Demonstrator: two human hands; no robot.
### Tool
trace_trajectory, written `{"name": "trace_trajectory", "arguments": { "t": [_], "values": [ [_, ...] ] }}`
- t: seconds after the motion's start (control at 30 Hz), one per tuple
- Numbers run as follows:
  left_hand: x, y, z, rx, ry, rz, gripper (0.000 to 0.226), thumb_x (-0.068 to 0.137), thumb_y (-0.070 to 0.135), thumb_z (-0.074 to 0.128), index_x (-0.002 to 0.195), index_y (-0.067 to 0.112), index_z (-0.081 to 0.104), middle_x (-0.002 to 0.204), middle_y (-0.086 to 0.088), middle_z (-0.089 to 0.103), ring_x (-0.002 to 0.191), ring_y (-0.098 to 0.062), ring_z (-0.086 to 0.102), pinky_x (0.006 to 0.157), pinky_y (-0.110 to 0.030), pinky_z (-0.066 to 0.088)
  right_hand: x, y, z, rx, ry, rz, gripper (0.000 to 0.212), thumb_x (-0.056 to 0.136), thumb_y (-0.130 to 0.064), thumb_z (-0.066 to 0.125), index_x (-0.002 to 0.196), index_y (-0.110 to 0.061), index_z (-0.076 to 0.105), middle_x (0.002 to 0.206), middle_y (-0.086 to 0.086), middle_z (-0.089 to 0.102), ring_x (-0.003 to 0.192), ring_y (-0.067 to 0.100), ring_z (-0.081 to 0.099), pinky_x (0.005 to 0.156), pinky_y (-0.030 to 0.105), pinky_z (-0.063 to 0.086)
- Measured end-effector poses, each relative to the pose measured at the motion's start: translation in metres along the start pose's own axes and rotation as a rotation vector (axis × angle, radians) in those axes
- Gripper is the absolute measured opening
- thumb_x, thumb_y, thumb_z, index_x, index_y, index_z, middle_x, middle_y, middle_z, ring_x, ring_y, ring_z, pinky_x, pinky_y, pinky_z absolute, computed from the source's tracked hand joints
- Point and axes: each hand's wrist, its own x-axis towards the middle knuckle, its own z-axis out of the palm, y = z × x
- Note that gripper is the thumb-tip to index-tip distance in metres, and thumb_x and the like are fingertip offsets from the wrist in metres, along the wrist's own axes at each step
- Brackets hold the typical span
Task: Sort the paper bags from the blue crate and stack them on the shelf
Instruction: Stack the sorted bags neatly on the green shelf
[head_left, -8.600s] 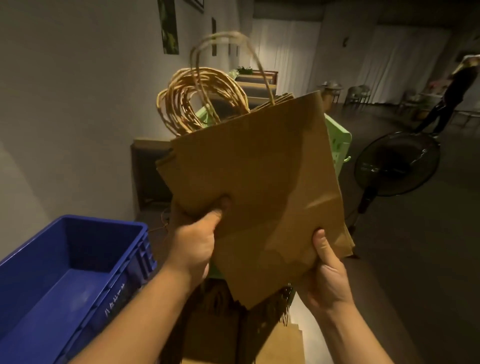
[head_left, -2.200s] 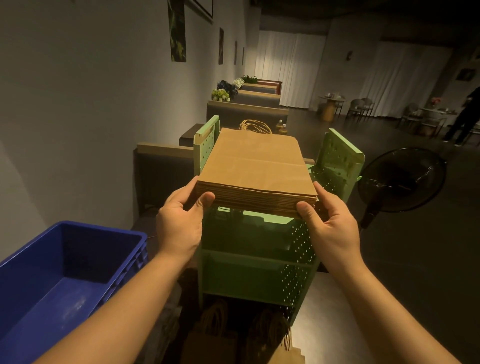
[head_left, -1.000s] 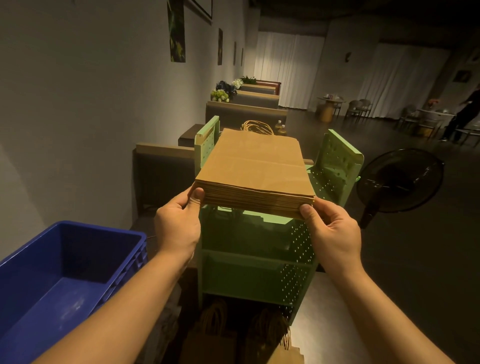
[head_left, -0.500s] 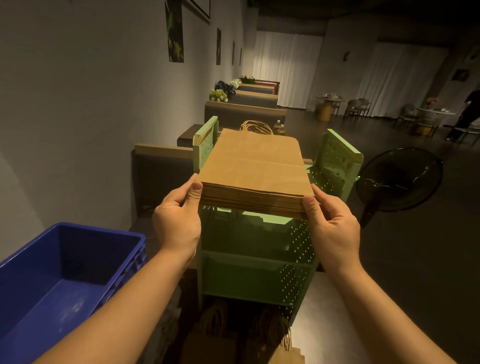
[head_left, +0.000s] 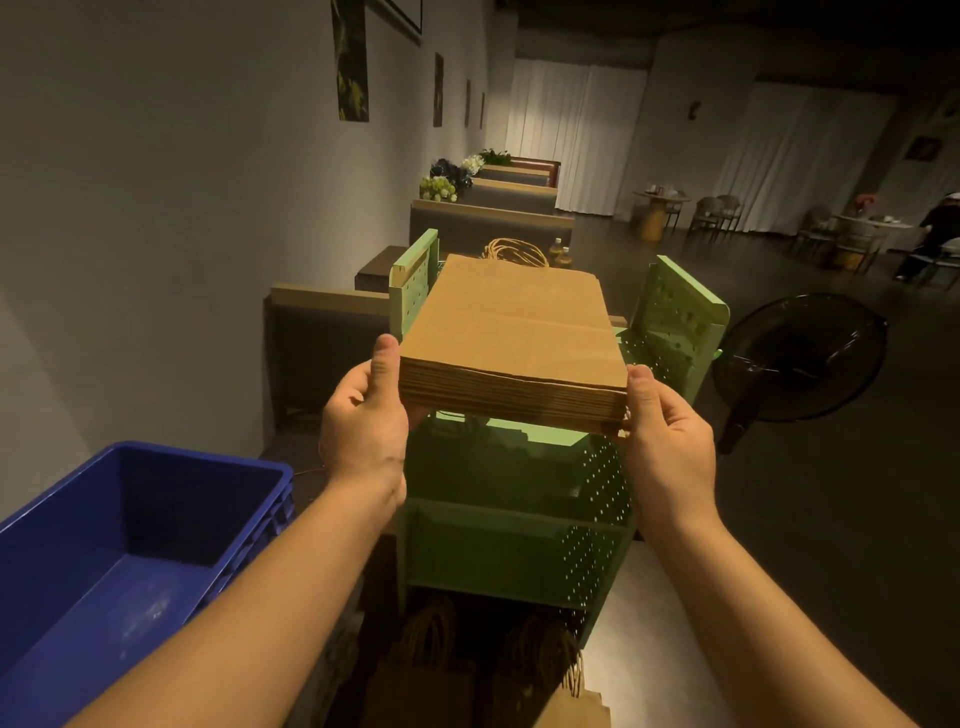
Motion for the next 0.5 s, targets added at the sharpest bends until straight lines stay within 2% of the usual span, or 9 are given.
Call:
{"name": "trace_trajectory", "arguments": {
  "t": [0.1, 0.17, 0.33, 0.4, 0.5],
  "values": [
    [0.002, 0.006, 0.005, -0.015, -0.001, -0.039, 0.033, 0.094, 0.052, 0.067, 0.104, 0.02, 0.067, 0.098, 0.001, 0.076, 0.091, -0.011, 0.074, 0.071, -0.023, 0.058, 0.005, 0.0, 0.002, 0.009, 0.027, 0.062, 0.031, 0.101, -0.04, 0.057, 0.116, -0.02, 0.076, 0.1, -0.007, 0.077, 0.101, 0.014, 0.071, 0.085, 0.037, 0.06],
    [0.003, 0.007, 0.006, 0.001, -0.004, -0.033, 0.023, 0.098, 0.04, 0.068, 0.104, 0.018, 0.065, 0.1, -0.001, 0.073, 0.091, -0.012, 0.073, 0.067, -0.02, 0.057, 0.006, -0.002, 0.002, 0.03, 0.029, 0.077, 0.028, 0.099, -0.035, 0.06, 0.117, -0.02, 0.075, 0.099, -0.008, 0.077, 0.099, 0.012, 0.07, 0.076, 0.029, 0.057],
    [-0.001, 0.001, -0.002, 0.033, 0.001, -0.002, 0.02, 0.097, 0.04, 0.069, 0.1, 0.02, 0.064, 0.102, -0.002, 0.073, 0.101, -0.018, 0.071, 0.08, -0.031, 0.058, -0.003, -0.006, -0.003, 0.043, 0.026, 0.063, 0.022, 0.099, -0.028, 0.061, 0.113, -0.02, 0.075, 0.095, -0.011, 0.076, 0.085, -0.004, 0.069, 0.063, 0.01, 0.051],
    [-0.007, -0.001, -0.006, 0.052, 0.003, 0.022, 0.02, 0.097, 0.042, 0.067, 0.1, 0.023, 0.064, 0.105, -0.002, 0.072, 0.104, -0.02, 0.069, 0.087, -0.035, 0.058, -0.008, -0.007, -0.005, 0.046, 0.016, 0.062, 0.019, 0.1, -0.027, 0.06, 0.111, -0.022, 0.075, 0.095, -0.011, 0.075, 0.083, -0.007, 0.068, 0.062, 0.007, 0.05],
    [-0.011, -0.002, -0.01, 0.067, -0.001, 0.058, 0.021, 0.098, 0.047, 0.064, 0.101, 0.026, 0.062, 0.107, -0.001, 0.07, 0.105, -0.021, 0.067, 0.087, -0.036, 0.057, -0.014, -0.011, -0.005, 0.033, 0.007, 0.039, 0.016, 0.102, -0.026, 0.058, 0.107, -0.024, 0.072, 0.097, -0.011, 0.073, 0.083, -0.01, 0.066, 0.062, 0.005, 0.048]
  ]
}}
